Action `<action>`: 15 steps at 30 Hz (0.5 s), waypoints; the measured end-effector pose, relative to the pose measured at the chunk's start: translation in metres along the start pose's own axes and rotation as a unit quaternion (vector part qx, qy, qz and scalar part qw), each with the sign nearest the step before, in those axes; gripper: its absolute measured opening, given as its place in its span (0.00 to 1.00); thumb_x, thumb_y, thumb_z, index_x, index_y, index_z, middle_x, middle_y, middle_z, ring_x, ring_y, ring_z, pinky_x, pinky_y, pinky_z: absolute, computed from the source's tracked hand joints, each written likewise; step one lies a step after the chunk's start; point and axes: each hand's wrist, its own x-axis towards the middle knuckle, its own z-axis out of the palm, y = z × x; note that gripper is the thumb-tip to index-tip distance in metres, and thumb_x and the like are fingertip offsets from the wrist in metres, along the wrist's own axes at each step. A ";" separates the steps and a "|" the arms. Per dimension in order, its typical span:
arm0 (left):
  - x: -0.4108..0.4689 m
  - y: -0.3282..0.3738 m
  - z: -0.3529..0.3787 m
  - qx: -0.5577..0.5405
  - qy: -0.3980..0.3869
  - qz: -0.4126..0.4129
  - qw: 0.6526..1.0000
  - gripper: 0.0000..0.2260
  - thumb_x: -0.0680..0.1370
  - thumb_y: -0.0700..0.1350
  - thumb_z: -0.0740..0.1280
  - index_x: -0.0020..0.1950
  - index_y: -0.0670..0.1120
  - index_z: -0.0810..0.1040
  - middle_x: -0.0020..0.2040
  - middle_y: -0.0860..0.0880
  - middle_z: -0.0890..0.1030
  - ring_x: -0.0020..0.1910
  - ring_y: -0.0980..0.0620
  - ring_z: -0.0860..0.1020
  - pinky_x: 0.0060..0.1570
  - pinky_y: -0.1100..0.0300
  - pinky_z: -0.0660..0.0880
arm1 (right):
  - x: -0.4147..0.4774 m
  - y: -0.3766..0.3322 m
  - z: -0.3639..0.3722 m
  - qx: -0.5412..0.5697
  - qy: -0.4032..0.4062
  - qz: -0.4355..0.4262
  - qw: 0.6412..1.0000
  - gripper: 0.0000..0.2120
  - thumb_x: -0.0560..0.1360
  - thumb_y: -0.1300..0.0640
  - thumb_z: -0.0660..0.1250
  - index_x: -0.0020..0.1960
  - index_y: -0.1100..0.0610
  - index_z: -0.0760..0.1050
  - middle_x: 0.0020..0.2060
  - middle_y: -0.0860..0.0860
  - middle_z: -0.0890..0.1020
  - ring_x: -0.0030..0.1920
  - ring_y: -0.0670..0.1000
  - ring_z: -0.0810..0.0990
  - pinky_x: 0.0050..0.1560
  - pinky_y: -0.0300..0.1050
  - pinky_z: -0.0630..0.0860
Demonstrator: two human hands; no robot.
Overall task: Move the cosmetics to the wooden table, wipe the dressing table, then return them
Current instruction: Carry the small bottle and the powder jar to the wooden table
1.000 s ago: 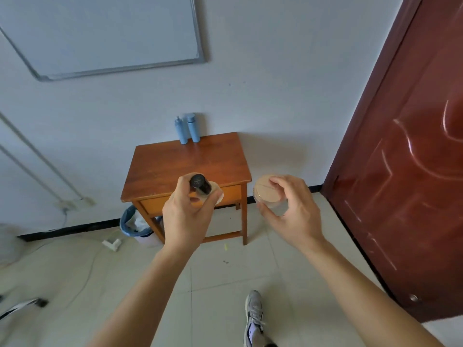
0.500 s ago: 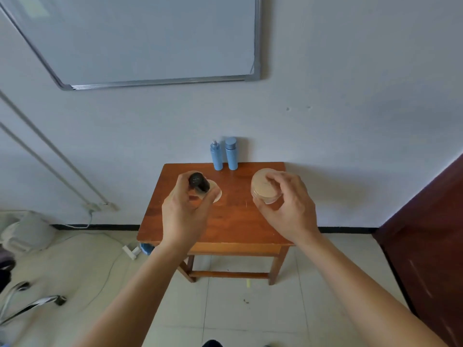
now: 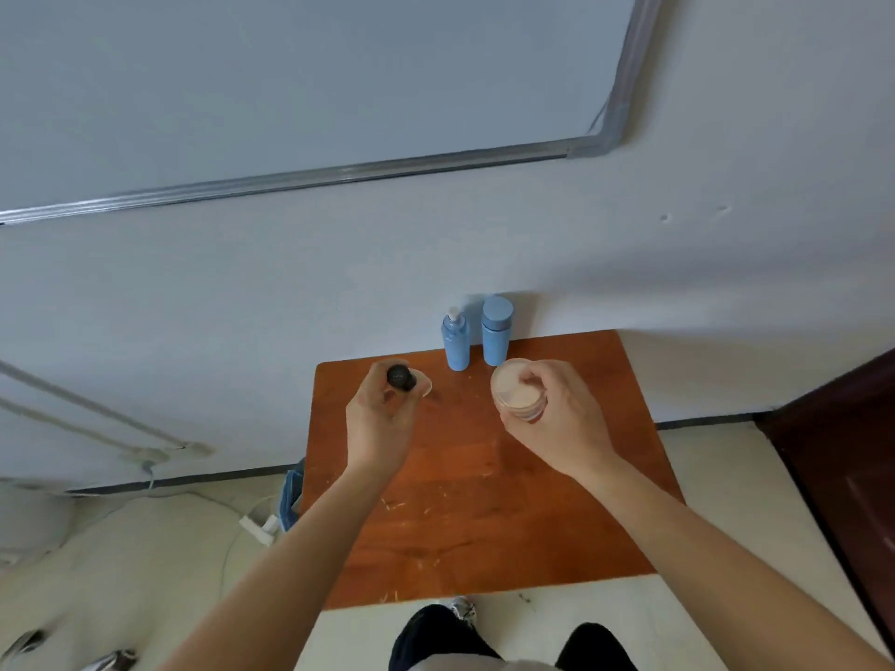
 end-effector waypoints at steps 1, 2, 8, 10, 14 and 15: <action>0.015 -0.011 0.002 0.007 -0.011 -0.006 1.000 0.08 0.76 0.46 0.72 0.47 0.58 0.76 0.46 0.58 0.82 0.50 0.60 0.79 0.45 0.76 0.71 | 0.009 0.001 0.012 -0.004 -0.009 0.023 1.000 0.26 0.65 0.45 0.78 0.57 0.46 0.69 0.55 0.41 0.71 0.55 0.43 0.74 0.46 0.30 0.66; 0.029 -0.024 0.004 0.014 -0.019 -0.014 1.000 0.07 0.76 0.46 0.72 0.47 0.58 0.77 0.48 0.57 0.81 0.51 0.61 0.78 0.45 0.76 0.71 | 0.017 0.003 0.025 -0.004 -0.016 0.043 0.999 0.25 0.65 0.46 0.78 0.56 0.46 0.69 0.55 0.41 0.72 0.54 0.44 0.74 0.46 0.30 0.67; 0.093 -0.078 0.037 0.030 -0.040 -0.096 0.994 0.11 0.75 0.44 0.70 0.42 0.62 0.77 0.46 0.57 0.81 0.46 0.62 0.77 0.42 0.72 0.69 | 0.046 0.015 0.091 0.016 -0.040 0.144 0.989 0.22 0.66 0.50 0.78 0.53 0.49 0.70 0.54 0.44 0.72 0.53 0.46 0.75 0.48 0.41 0.75; 0.106 -0.088 0.048 0.023 -0.051 -0.113 0.992 0.14 0.76 0.43 0.70 0.44 0.65 0.75 0.44 0.60 0.81 0.46 0.67 0.77 0.42 0.75 0.69 | 0.052 0.018 0.108 0.019 -0.047 0.168 0.984 0.22 0.65 0.51 0.78 0.53 0.49 0.70 0.53 0.44 0.73 0.53 0.46 0.75 0.48 0.40 0.74; 0.126 -0.105 0.062 0.032 -0.085 -0.122 0.988 0.13 0.78 0.44 0.70 0.56 0.60 0.73 0.44 0.69 0.79 0.46 0.69 0.77 0.43 0.76 0.71 | 0.065 0.025 0.131 0.013 -0.046 0.196 0.979 0.22 0.65 0.52 0.79 0.52 0.49 0.70 0.53 0.44 0.72 0.51 0.45 0.75 0.46 0.39 0.74; 0.130 -0.109 0.065 0.037 -0.092 -0.120 0.988 0.12 0.78 0.44 0.69 0.58 0.58 0.74 0.45 0.65 0.80 0.47 0.65 0.78 0.45 0.73 0.72 | 0.068 0.027 0.135 0.009 -0.043 0.199 0.979 0.22 0.65 0.52 0.79 0.52 0.50 0.70 0.54 0.45 0.72 0.51 0.46 0.75 0.46 0.39 0.74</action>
